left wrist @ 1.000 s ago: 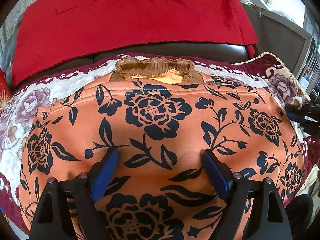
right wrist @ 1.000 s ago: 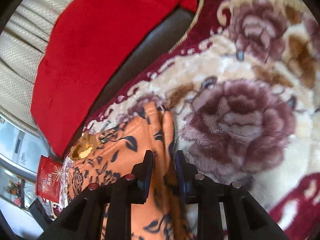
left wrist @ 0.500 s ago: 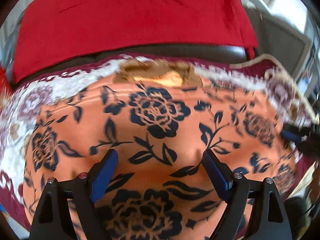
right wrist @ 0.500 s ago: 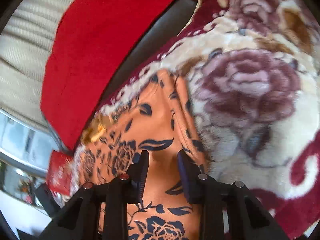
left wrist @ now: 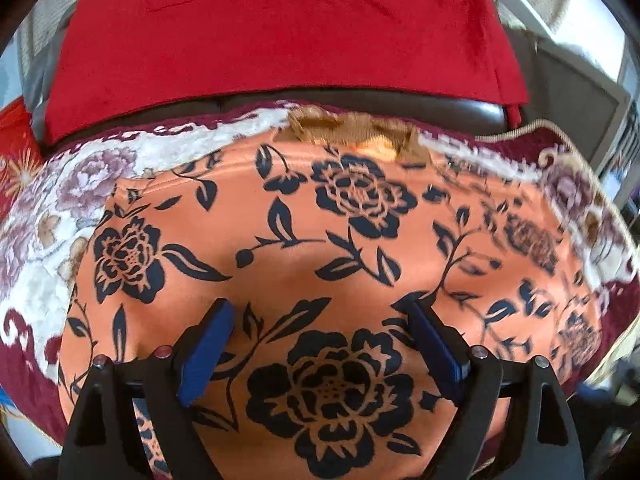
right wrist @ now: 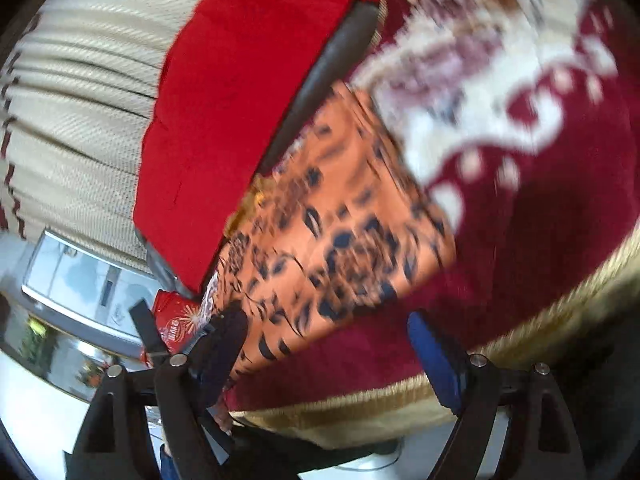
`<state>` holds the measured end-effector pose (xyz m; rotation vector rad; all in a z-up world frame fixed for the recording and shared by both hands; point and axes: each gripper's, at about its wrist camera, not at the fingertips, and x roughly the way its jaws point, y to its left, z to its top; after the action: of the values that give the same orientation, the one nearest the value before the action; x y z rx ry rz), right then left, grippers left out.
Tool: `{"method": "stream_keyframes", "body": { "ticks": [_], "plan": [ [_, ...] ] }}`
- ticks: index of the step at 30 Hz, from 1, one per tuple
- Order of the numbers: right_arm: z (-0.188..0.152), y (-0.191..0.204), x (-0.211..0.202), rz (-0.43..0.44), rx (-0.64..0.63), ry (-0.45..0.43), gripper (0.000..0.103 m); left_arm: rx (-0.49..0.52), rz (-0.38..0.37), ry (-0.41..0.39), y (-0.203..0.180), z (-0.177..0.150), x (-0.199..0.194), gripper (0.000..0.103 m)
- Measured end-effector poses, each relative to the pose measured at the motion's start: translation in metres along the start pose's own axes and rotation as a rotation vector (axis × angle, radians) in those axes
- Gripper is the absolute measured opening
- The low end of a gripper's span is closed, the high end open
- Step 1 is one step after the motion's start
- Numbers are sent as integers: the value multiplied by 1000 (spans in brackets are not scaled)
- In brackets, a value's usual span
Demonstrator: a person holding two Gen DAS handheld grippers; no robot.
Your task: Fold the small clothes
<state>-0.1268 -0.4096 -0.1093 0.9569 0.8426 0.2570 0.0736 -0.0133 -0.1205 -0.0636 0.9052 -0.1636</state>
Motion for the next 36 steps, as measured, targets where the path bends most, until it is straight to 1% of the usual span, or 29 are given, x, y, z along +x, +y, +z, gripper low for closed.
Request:
{"method": "stream_keyframes", "body": {
  "ticks": [1,3,5,7,9,10,11,13,14,16,18,20,22,23,24,25,26,27,30,32,33,34,35,36],
  "plan": [
    [-2,-5,6,4,28,9,85,-16,-9,-22,2,-1,-7,89],
    [-2,-10,18,48,63,15,85,-28,-6,-35,5,-3,-12,89],
    [3,-13,26,38,80,-3,85,-55,0,-24,14,-9,-16,89],
    [8,-15,31,51,94,-15,85,-116,-31,-47,30,-16,-30,89],
    [11,-20,35,65,129,-21,85,-213,-66,-98,58,-29,-53,89],
    [9,-18,33,70,127,-24,85,-301,-81,-120,82,-40,-65,89],
    [12,-20,30,74,123,-25,85,-368,-91,-128,98,-47,-70,89],
    [11,-21,32,82,118,-21,85,-595,-144,-130,146,-72,-77,89],
    [12,-23,32,84,120,-18,85,-682,-161,-124,163,-83,-77,89],
    [12,-24,32,84,124,-17,85,-772,-177,-108,183,-96,-74,88],
    [13,-26,31,78,120,-13,85,-808,-210,-99,187,-101,-71,88],
    [14,-27,28,74,116,-9,85,-830,-265,-89,186,-101,-65,88],
    [15,-26,28,77,121,-11,85,-860,-243,-79,190,-101,-57,87],
    [15,-26,28,78,126,-12,85,-873,-244,-77,190,-102,-54,84],
    [15,-26,27,78,127,-12,85,-881,-245,-72,192,-100,-53,74],
    [16,-25,27,78,127,-12,85,-875,-227,-54,193,-98,-51,36],
    [16,-25,27,77,125,-12,85,-852,-204,-31,194,-96,-51,3],
    [16,-25,27,77,125,-10,85,-843,-190,-27,195,-96,-52,2],
    [17,-25,26,75,124,-7,85,-820,-147,-82,199,-99,-70,2],
    [18,-26,26,76,125,-6,85,-775,-72,-113,200,-99,-78,2],
    [18,-26,26,76,125,-5,85,-765,-42,-101,203,-101,-76,2],
    [19,-26,26,76,123,-3,85,-791,-56,-68,209,-105,-70,2],
    [19,-27,26,77,124,-2,85,-822,-87,-43,213,-110,-65,2],
    [19,-28,26,79,127,-1,85,-840,-95,-42,216,-114,-66,5]
  ]
}}
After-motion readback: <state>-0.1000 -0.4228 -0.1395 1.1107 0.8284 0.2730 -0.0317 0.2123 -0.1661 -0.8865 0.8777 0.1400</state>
